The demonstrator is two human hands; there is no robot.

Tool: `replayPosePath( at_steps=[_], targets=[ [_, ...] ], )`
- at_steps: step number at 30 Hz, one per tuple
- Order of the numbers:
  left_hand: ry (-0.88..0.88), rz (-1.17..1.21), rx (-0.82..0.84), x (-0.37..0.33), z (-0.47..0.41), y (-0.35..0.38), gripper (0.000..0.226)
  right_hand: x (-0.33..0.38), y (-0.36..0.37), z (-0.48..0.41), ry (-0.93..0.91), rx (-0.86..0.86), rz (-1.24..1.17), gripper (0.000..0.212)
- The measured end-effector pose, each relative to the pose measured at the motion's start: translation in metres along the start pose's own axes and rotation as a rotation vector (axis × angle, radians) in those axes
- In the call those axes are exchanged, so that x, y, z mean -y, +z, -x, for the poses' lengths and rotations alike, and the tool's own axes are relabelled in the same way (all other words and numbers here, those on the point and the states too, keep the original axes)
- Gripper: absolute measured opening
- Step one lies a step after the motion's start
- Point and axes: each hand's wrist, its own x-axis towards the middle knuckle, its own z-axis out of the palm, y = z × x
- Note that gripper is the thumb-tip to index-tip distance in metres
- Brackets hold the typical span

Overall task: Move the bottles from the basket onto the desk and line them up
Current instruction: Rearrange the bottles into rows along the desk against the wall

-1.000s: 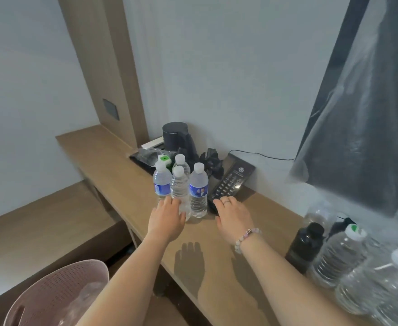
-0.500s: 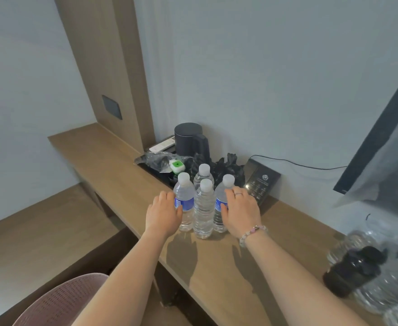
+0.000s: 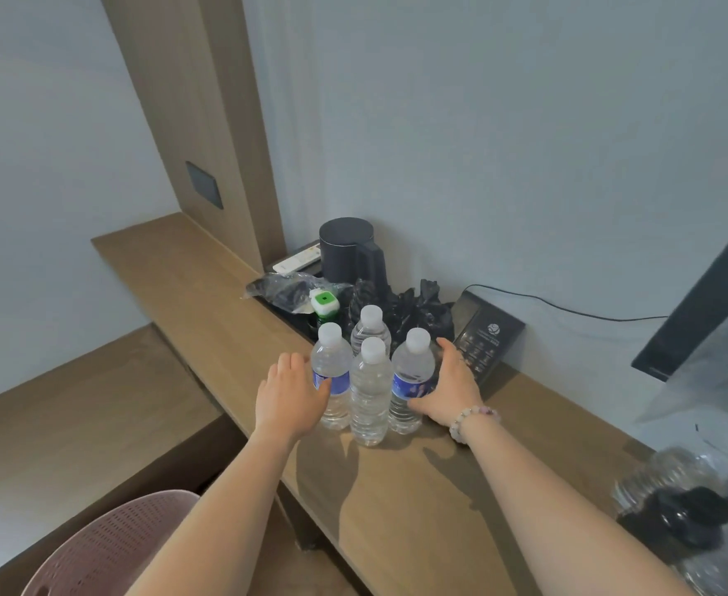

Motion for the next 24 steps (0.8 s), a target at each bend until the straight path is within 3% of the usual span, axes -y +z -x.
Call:
replayPosePath(
  at_steps=[5,12,19,24],
  targets=[
    [-0.011,0.002,0.028,0.008,0.001,0.008,0.060,-0.007,0.015,-0.017,0.068,0.071,-0.208,0.115],
    [-0.058,0.151,0.039,0.003,-0.006,0.007,0.084,-0.008,0.021,-0.029,0.062,0.078,-0.303,0.097],
    [-0.161,0.278,0.068,0.002,-0.007,0.013,0.091,-0.009,0.022,-0.025,0.046,0.055,-0.335,0.076],
    [-0.128,0.344,0.093,-0.003,-0.016,0.006,0.096,-0.008,0.025,-0.018,0.071,0.018,-0.398,0.071]
  ],
)
